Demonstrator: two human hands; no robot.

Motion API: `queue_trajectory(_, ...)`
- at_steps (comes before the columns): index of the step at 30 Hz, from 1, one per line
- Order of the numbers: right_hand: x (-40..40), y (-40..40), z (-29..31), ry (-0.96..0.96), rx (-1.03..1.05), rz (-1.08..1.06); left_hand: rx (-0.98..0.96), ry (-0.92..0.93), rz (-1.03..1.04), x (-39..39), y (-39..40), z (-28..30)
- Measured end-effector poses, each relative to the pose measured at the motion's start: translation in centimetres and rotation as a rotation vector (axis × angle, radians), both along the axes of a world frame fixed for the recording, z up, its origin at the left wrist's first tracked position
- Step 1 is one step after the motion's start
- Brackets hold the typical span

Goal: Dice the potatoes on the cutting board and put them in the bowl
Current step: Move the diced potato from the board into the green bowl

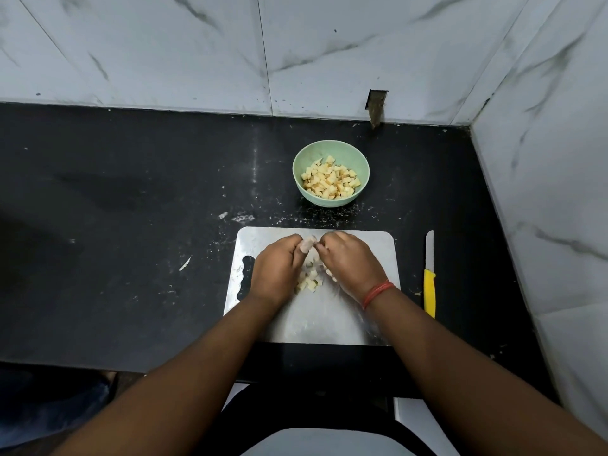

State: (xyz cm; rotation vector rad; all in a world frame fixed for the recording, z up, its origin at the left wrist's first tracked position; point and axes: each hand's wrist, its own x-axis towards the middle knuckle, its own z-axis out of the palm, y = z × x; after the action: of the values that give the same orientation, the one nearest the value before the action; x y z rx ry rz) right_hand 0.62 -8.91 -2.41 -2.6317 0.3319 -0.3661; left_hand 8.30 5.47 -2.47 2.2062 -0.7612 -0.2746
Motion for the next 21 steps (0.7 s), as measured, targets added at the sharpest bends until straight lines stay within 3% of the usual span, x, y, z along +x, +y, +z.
queue_trajectory(4, 0.0, 0.8, 2.2, -0.036, 0.439, -0.233, -0.26, 0.222, 0.093, -0.7, -1.2, 1.7)
queue_trajectory(9, 1.0, 1.2, 4.4, -0.169, 1.446, -0.517, -0.435, 0.401, 0.135, -0.4, -3.4, 3.7)
queue_trajectory(12, 3.4, -0.8, 6.6, -0.228, 1.71, -0.635, -0.497, 0.478, 0.159, 1.0, -5.4, 5.2)
queue_trajectory(15, 7.2, -3.1, 9.3, -0.309, 1.742, -0.648, -0.545, 0.499, 0.21, 3.4, -8.5, 7.8)
queue_trajectory(17, 10.0, -4.7, 10.3, -0.328, 1.621, -0.644, -0.528, 0.487, 0.234, 5.7, -10.8, 9.0)
queue_trajectory(19, 12.3, -6.4, 10.1, -0.27, 1.328, -0.618, -0.453, 0.553, 0.261, 8.0, -12.5, 9.5)
queue_trajectory(21, 13.5, -7.9, 9.9, -0.058, 0.851, -0.525, -0.37, 0.61, 0.265, 9.5, -13.4, 9.7)
